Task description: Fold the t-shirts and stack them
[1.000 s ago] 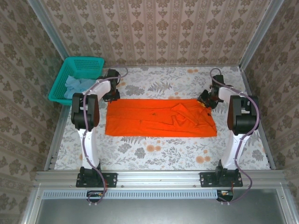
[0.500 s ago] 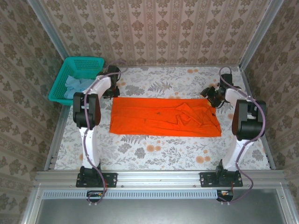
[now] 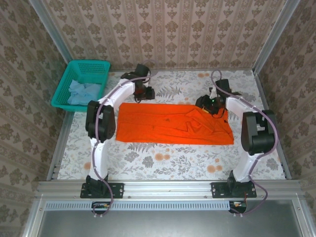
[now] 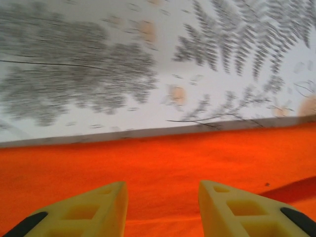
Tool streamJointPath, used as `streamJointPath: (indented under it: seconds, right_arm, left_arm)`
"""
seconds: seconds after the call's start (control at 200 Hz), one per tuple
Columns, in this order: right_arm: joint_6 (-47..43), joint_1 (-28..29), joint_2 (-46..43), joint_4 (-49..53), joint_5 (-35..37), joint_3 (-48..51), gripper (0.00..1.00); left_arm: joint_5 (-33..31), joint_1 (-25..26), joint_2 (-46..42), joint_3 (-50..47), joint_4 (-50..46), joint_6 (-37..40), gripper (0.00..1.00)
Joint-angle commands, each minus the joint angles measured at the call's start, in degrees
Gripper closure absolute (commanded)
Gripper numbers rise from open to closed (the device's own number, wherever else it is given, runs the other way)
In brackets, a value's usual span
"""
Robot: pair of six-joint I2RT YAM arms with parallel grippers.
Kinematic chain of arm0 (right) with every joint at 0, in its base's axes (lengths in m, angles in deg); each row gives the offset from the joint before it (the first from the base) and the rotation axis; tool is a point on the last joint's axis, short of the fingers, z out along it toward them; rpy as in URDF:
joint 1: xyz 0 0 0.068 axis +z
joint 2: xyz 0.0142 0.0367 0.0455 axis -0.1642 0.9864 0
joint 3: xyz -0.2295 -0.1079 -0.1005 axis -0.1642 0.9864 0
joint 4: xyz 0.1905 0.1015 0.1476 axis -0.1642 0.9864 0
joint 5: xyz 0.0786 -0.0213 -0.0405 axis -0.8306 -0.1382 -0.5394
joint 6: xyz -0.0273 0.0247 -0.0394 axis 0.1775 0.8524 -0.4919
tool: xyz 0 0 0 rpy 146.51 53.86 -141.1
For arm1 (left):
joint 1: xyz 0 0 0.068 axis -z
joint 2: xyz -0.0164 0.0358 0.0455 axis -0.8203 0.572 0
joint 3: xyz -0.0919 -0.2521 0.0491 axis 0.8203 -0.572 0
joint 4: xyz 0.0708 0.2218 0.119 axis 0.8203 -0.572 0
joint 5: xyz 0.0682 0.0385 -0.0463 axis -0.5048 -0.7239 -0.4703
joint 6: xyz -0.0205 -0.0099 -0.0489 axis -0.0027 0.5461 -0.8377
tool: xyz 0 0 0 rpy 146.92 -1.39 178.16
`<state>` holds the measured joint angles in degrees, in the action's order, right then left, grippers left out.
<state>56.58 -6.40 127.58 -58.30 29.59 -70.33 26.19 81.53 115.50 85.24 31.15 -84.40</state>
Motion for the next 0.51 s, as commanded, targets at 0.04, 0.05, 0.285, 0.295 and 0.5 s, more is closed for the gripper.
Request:
streamJointPath:
  seconds: [0.04,0.05,0.285,0.295,0.5]
  right_arm:
    - [-7.0,1.6,2.0,0.8,2.8,-2.7,0.46]
    - [-7.2,1.6,1.9,0.4,2.9,-2.6,0.46]
    - [-10.5,2.5,5.3,0.8,3.1,-4.9,0.45]
    - [-10.6,2.5,5.5,0.8,3.1,-4.9,0.46]
    - [-11.1,3.4,7.8,1.7,3.7,-6.4,0.53]
  left_arm:
    - [4.5,1.4,5.2,3.0,-2.0,-1.9,0.57]
    - [4.5,1.4,5.3,3.0,-2.0,-2.0,0.57]
    - [3.6,1.2,8.6,2.5,-3.8,-1.4,0.55]
    - [3.6,1.2,8.7,2.5,-3.8,-1.3,0.55]
    - [3.1,0.9,9.8,1.8,-4.2,-0.5,0.55]
